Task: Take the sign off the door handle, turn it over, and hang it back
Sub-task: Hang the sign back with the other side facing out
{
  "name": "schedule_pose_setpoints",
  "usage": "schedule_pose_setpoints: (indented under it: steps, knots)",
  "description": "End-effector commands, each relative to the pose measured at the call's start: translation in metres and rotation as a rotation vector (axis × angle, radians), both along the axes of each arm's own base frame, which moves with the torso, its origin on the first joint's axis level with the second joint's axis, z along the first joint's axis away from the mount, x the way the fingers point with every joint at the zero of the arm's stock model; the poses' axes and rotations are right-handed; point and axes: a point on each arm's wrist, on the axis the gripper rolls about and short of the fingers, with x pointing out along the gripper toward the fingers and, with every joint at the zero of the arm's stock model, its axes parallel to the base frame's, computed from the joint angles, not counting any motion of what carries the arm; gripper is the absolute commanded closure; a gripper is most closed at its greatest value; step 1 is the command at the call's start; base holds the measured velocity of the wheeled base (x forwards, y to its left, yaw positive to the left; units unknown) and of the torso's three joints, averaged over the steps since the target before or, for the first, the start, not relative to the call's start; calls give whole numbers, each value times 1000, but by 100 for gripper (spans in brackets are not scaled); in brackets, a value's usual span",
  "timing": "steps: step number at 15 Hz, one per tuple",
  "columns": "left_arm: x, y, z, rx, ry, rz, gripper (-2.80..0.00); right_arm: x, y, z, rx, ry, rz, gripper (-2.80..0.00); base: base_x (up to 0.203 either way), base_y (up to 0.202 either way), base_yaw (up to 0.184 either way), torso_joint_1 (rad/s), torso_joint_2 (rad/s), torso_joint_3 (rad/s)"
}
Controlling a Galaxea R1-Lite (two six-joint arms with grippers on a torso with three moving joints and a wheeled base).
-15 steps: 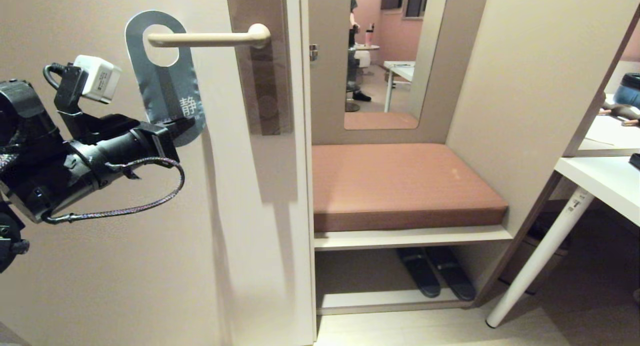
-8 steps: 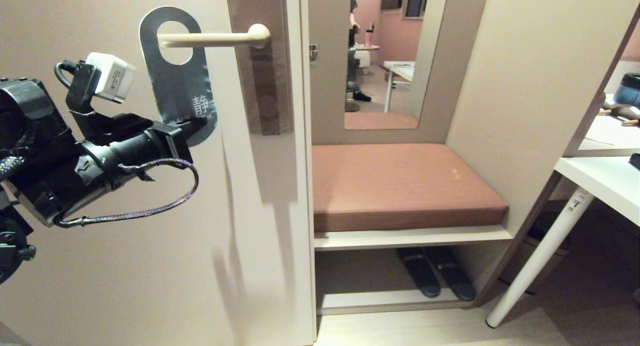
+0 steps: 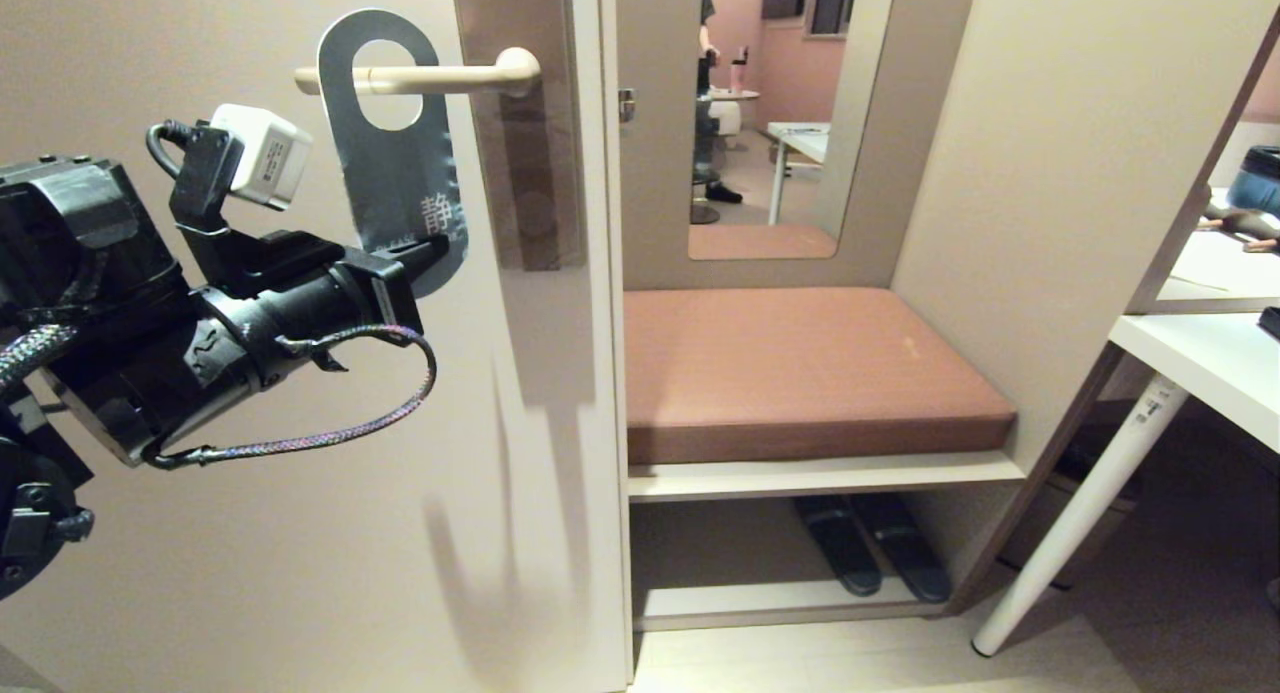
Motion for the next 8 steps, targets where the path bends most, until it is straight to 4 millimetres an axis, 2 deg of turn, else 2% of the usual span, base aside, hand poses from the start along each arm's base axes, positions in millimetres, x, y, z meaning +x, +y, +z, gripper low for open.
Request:
schedule_pose_setpoints:
  steps: [1,8]
  knots:
    - [1,-3,-2,5,3,-9,0,0,0,0,0,2,0,0,0,0,0,0,0,0]
    - [5,-17,-10,15,29,-26,0,0,0,0,0,2,0,0,0,0,0,0,0,0]
